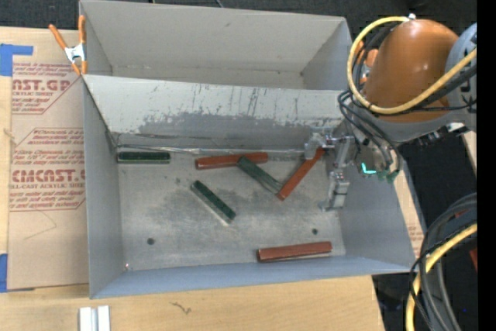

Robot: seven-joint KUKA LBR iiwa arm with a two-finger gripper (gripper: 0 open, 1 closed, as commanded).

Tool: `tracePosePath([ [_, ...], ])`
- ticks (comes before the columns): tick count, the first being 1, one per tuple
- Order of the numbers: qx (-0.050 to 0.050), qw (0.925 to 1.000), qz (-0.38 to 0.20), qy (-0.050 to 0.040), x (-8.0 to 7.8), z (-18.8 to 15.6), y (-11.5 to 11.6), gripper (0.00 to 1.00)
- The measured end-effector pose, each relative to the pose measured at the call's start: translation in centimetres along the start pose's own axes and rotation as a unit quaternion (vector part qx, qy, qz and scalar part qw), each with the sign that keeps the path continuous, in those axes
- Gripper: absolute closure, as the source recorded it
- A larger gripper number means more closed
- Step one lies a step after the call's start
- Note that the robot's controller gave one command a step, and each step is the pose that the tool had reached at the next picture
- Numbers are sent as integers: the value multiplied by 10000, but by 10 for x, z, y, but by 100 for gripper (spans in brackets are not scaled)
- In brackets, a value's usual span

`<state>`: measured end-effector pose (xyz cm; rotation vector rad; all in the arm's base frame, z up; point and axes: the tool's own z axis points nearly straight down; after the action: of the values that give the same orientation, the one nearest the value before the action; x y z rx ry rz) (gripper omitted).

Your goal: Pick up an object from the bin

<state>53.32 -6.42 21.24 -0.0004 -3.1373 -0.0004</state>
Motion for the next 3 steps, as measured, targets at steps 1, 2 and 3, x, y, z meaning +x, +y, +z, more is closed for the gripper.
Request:
tracePosePath([
  [1, -1, 9837, -1796, -9, -48, 146, -30, 0],
  [2, 10, 9754, -2206, -40, -42, 111, -36, 0],
  [3, -5, 9891, -1470, -41, -54, 112, -22, 0],
])
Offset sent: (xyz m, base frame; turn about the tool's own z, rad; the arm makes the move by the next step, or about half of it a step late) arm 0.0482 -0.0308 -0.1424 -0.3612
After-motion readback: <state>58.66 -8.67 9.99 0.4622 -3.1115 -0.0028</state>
